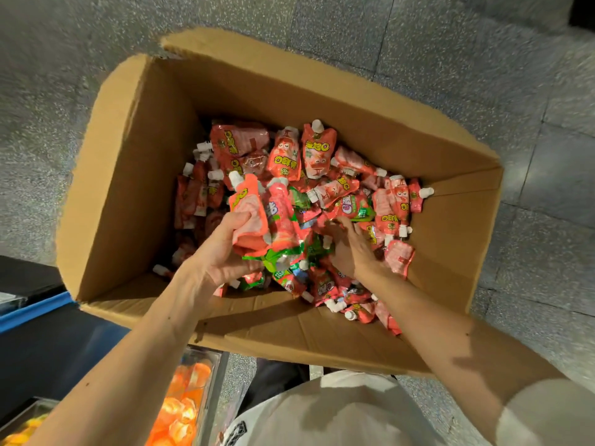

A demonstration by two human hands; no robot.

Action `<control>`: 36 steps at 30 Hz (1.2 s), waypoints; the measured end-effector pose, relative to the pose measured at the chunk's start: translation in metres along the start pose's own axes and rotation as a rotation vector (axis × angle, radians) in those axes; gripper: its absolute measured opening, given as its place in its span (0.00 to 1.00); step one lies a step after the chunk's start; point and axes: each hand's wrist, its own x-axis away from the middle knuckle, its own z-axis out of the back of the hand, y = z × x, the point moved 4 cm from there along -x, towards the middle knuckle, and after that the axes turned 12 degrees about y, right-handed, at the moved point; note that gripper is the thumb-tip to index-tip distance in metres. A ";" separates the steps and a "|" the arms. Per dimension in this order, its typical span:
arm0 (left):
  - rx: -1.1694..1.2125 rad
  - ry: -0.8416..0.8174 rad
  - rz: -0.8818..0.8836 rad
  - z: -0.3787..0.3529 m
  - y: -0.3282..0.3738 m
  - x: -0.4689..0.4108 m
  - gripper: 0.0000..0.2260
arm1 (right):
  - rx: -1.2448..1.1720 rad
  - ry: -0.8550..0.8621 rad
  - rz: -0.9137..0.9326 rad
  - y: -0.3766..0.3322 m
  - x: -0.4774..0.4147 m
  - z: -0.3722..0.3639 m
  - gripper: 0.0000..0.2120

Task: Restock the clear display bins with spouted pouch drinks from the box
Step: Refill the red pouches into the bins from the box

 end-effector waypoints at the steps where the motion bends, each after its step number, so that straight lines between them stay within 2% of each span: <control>1: 0.007 -0.002 -0.004 0.004 0.001 0.000 0.48 | 0.032 0.024 0.033 0.000 0.001 -0.003 0.29; 7: 0.039 -0.040 -0.016 0.007 -0.001 0.011 0.46 | 0.314 0.091 0.322 -0.004 0.015 0.001 0.21; 9: 0.041 -0.063 -0.010 0.003 -0.001 0.016 0.46 | 0.318 0.089 0.330 -0.003 0.009 0.005 0.25; 12: 0.056 -0.084 -0.004 0.002 -0.004 0.022 0.43 | 0.314 0.155 0.347 -0.012 0.010 0.015 0.22; 15: 0.060 -0.089 -0.015 0.007 -0.007 0.028 0.39 | 0.196 0.078 0.284 -0.011 0.011 0.010 0.40; 18: 0.092 -0.092 -0.010 0.012 -0.009 0.035 0.42 | 0.268 0.044 0.341 -0.012 0.005 0.010 0.35; 20: 0.088 -0.117 -0.026 0.011 -0.008 0.041 0.43 | 0.426 0.063 0.449 -0.017 0.008 0.013 0.41; 24: 0.103 -0.083 -0.048 0.010 -0.008 0.048 0.41 | 0.415 0.200 0.604 -0.027 0.013 0.019 0.37; 26: 0.100 -0.048 -0.049 0.009 -0.009 0.052 0.36 | 0.358 0.256 0.587 -0.036 0.017 0.026 0.34; 29: 0.066 0.002 -0.052 0.010 -0.010 0.060 0.18 | 0.092 0.305 0.440 -0.048 0.031 0.053 0.25; 31: 0.047 0.029 -0.056 0.010 -0.010 0.066 0.19 | -0.165 0.322 0.336 -0.054 0.048 0.078 0.17; 33: 0.007 0.039 -0.078 0.009 -0.007 0.075 0.25 | -0.405 0.324 0.280 -0.063 0.066 0.106 0.08; 34: -0.020 0.039 -0.095 0.007 -0.004 0.080 0.27 | -0.462 0.301 0.277 -0.069 0.077 0.120 0.06; 36: -0.050 0.020 -0.135 -0.001 0.001 0.094 0.24 | -0.549 0.221 0.259 -0.086 0.098 0.142 0.07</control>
